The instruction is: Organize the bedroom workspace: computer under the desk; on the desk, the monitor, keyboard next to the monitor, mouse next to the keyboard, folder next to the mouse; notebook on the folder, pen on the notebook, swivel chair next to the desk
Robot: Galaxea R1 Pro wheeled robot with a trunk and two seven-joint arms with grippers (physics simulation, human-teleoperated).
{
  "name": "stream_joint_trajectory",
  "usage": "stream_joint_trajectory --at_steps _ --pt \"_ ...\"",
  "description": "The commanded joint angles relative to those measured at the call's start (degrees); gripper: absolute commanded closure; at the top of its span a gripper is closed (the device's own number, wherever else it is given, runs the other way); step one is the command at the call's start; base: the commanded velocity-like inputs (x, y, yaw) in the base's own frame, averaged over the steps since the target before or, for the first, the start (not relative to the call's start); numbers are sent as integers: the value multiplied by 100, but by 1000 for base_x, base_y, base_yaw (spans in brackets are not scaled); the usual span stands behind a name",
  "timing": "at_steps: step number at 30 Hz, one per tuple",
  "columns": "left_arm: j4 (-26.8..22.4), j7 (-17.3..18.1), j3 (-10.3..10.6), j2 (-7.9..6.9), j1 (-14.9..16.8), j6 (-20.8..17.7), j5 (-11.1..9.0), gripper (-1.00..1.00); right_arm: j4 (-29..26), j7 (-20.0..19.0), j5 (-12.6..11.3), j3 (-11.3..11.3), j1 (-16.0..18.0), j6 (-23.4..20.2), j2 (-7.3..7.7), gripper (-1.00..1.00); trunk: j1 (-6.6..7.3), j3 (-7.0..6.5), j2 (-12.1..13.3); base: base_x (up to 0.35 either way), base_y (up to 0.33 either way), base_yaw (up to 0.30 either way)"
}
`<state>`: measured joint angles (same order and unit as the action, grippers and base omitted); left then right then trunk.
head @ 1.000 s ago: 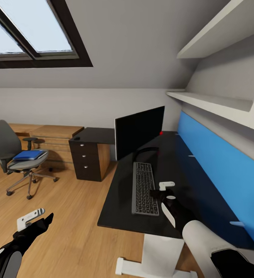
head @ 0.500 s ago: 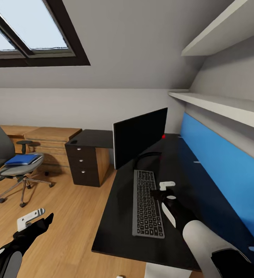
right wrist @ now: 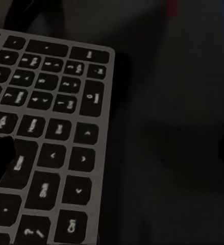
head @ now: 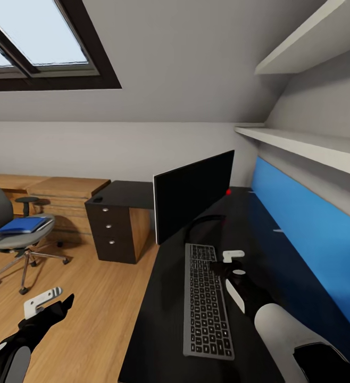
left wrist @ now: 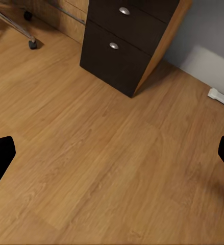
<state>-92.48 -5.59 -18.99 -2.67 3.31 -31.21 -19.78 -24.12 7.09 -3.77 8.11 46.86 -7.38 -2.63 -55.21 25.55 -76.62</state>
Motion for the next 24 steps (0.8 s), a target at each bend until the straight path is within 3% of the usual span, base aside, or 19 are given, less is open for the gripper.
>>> stream_joint_trajectory --at_steps 1,7,17,21,23,24 --pt "-8 -50 6 -1 3 -28 -61 -100 -8 46 -41 40 2 -35 18 -100 -1 6 -4 55 0 0" --pt "-6 -48 65 4 3 -13 -12 -100 15 43 -172 -4 3 -35 105 -100 -1 6 -4 22 0 0" --pt "1 -48 101 18 3 -9 16 -100 21 -56 -882 -72 1 -36 148 -100 -1 6 -4 4 0 0" --pt "1 -48 104 20 3 -8 17 -100 20 -263 -1115 -79 4 -36 189 -100 -1 6 -4 0 0 0" --pt "6 -48 105 21 3 -8 18 -100 21 -491 -1298 -108 3 -36 235 -100 -1 6 -4 0 0 0" --pt "8 -48 105 21 3 -8 18 -100 15 -752 -1511 -149 2 -36 273 -100 -1 6 -4 0 0 0"
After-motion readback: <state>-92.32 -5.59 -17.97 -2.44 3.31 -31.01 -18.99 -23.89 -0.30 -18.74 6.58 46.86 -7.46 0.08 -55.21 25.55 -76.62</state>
